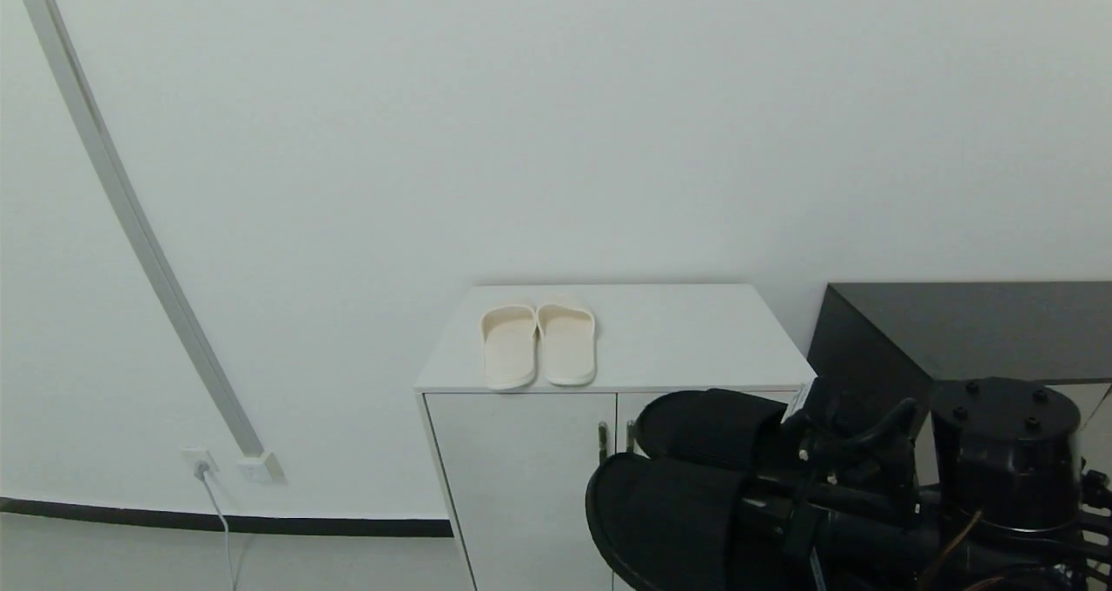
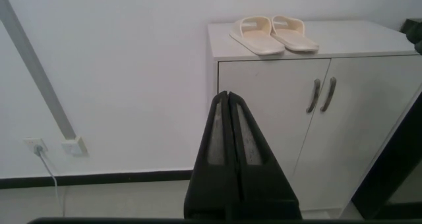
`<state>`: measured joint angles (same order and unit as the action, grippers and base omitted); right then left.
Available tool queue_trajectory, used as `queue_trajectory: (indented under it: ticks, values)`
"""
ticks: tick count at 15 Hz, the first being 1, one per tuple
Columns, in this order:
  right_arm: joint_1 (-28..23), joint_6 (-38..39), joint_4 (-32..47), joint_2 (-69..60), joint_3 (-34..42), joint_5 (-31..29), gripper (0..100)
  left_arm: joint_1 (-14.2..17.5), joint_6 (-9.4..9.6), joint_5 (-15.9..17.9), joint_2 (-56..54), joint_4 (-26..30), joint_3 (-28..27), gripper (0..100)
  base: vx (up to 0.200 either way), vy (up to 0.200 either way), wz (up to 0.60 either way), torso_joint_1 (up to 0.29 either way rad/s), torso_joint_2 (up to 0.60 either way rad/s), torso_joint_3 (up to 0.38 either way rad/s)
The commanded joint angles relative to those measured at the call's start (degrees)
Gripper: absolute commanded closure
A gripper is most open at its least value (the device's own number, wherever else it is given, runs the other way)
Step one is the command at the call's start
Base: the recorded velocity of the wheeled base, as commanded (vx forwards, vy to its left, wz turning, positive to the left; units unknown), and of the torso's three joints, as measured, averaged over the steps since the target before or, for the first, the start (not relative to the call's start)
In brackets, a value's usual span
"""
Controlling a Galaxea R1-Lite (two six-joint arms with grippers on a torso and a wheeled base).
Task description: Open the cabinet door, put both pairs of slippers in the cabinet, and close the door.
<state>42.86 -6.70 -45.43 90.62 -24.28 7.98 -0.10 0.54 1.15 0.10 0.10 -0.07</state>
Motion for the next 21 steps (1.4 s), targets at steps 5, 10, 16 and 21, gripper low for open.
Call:
queue_trajectory:
  ticks: [5, 10, 16, 21]
  values:
    - [0.03, -0.06, -0.01, 0.78, 0.99, 0.36, 100, 0.01, -0.01, 0.0, -0.01, -0.01, -0.01, 100, 0.0, 0.0, 0.0, 0.0, 0.0, 0.0]
    - [0.12, -0.15, -3.08, 1.22, 3.1, 0.1, 100, 0.01, -0.01, 0.08, -0.01, -0.01, -0.01, 0, 0.0, 0.0, 0.0, -0.105, 0.24, 0.134]
    - [0.29, -0.41, -3.7, 1.22, 4.42, -0.07, 100, 0.01, -0.01, 0.0, -0.01, -0.01, -0.01, 0, 0.0, 0.0, 0.0, -0.183, 0.42, 0.237]
    - [0.29, -0.41, -3.78, 1.31, 6.09, 0.36, 100, 0.01, -0.01, 0.08, -0.01, -0.01, -0.01, 0, 0.0, 0.0, 0.0, -0.225, 0.54, 0.317]
